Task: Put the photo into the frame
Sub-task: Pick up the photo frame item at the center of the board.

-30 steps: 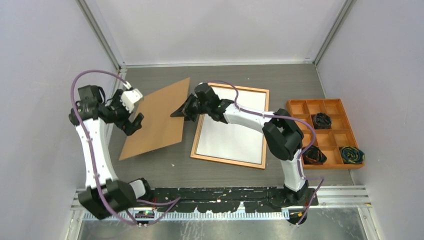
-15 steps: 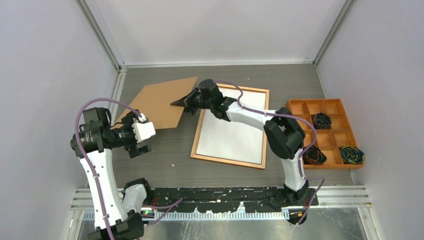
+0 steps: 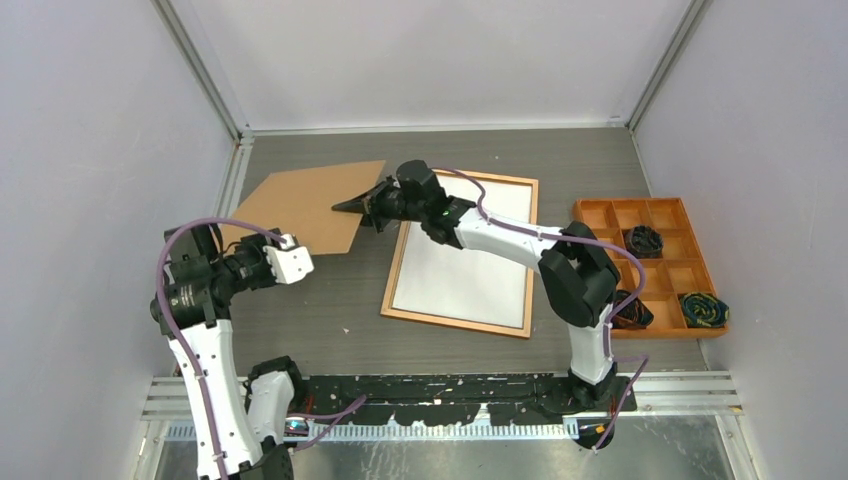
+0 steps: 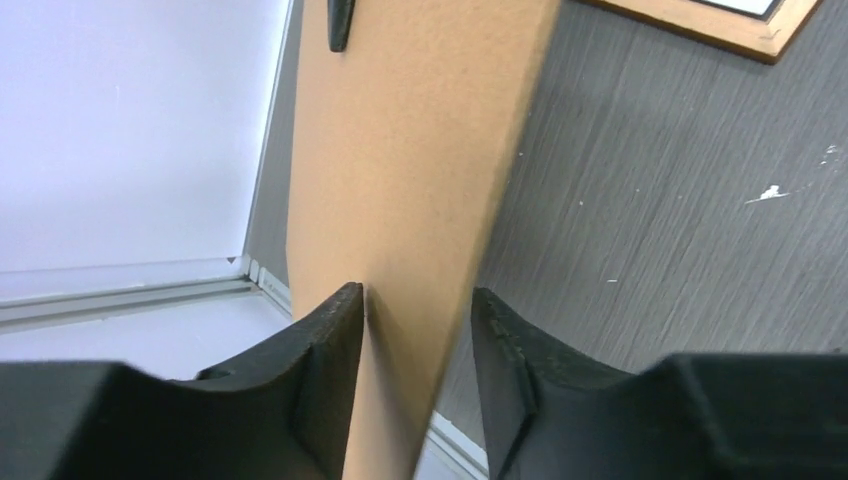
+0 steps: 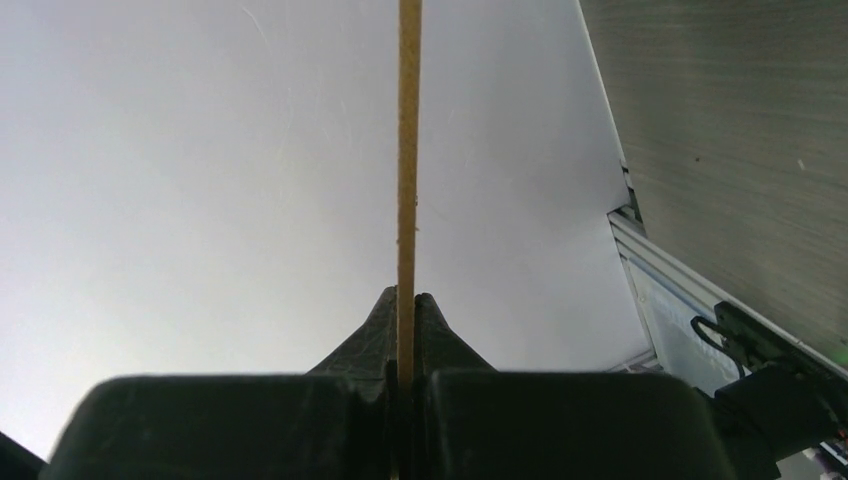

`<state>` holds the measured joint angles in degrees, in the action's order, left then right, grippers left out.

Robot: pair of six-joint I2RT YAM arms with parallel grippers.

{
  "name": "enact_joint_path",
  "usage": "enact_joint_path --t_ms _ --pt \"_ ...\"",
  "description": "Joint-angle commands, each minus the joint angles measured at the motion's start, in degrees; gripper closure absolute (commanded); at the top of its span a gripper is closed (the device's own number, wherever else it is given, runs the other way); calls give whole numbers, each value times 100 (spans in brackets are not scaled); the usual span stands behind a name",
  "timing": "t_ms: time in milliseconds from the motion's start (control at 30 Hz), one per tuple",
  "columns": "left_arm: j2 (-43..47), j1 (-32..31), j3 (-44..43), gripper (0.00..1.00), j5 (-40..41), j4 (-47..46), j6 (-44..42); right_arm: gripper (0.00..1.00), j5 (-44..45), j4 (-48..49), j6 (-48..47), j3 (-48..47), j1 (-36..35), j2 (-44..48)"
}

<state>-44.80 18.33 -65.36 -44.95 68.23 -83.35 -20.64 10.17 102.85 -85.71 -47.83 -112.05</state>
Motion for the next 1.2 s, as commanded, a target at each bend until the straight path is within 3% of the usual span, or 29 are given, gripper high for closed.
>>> enact_joint_path --t_ms 0,67,133,167,267,467,500,667,800,1033,1167 --pt "63 -32 43 60 5 -547 -69 98 -173 871 221 34 -165 641" --pt "0 -32 -11 75 29 -546 -69 91 -179 860 182 102 -202 696" --pt "-56 -35 -49 95 58 -625 -69 74 -244 841 123 195 -202 753" --pt "-68 -37 -62 99 65 -713 -22 65 -267 853 66 269 -200 792" --pt "-57 -33 -101 100 -14 -972 64 35 -369 627 -330 477 -95 984" --pt "-139 -34 -356 100 -391 -947 -54 10 -776 -125 -1960 904 596 1861" --pt "-182 -35 -448 100 -477 -800 -156 1 -1083 -325 -2567 818 745 1930" --pt "-607 -33 -1224 100 -1073 65 -665 0 -1347 -1883 -5666 608 1228 2450" --pt "-1147 -32 -2112 100 -1506 1029 -788 0 -1194 -1742 -7515 1035 1231 3007" --pt "-2052 -77 -3326 100 -1631 3314 -1969 0 -2114 -1870 -9764 1147 1185 3539" --pt "-1894 -164 -3044 100 -1600 3348 -2073 0 -2220 -2138 -10777 1046 1050 3648"
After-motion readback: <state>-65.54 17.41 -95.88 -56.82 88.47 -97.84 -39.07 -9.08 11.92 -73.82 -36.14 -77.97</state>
